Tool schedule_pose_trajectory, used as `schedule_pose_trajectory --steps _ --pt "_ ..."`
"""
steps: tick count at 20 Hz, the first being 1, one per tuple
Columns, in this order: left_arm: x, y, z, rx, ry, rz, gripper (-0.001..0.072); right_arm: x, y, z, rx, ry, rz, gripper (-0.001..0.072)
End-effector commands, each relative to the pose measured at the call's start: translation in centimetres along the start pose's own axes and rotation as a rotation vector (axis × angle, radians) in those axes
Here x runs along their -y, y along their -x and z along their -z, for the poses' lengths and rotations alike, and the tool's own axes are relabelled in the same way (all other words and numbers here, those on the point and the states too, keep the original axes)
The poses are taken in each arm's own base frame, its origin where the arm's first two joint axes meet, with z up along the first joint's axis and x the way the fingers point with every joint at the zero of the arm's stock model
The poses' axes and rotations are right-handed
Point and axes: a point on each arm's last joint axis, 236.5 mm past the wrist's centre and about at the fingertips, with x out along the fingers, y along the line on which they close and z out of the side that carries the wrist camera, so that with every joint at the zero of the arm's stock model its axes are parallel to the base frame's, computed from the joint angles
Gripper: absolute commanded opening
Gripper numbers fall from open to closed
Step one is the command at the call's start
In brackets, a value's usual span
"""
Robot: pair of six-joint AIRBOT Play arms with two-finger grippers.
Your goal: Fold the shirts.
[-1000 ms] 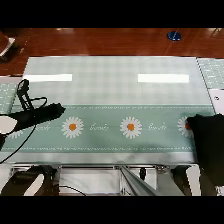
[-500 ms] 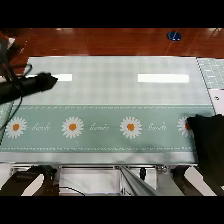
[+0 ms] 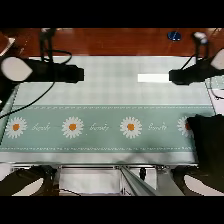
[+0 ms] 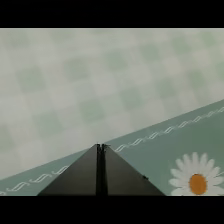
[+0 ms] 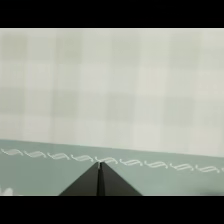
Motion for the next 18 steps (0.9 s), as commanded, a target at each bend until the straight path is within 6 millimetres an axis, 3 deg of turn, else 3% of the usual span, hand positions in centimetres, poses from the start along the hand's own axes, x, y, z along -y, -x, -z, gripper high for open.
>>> schedule_pose_trajectory --steps 1,4,18 --pt "-2.6 -3.4 2.22 -0.109 0.011 -0.069 0.0018 -0.39 -3.7 2.69 -0.109 0.057 0.064 0.0023" --pt "-2.58 -3.34 2.98 -0.141 0.013 -0.067 0.0019 -0.24 -3.51 3.24 -0.131 0.068 0.073 0.0023" --pt "-2.61 -3.43 2.97 -0.14 0.014 -0.067 0.0018 0.19 -3.46 3.37 -0.138 0.069 0.086 0.0023"
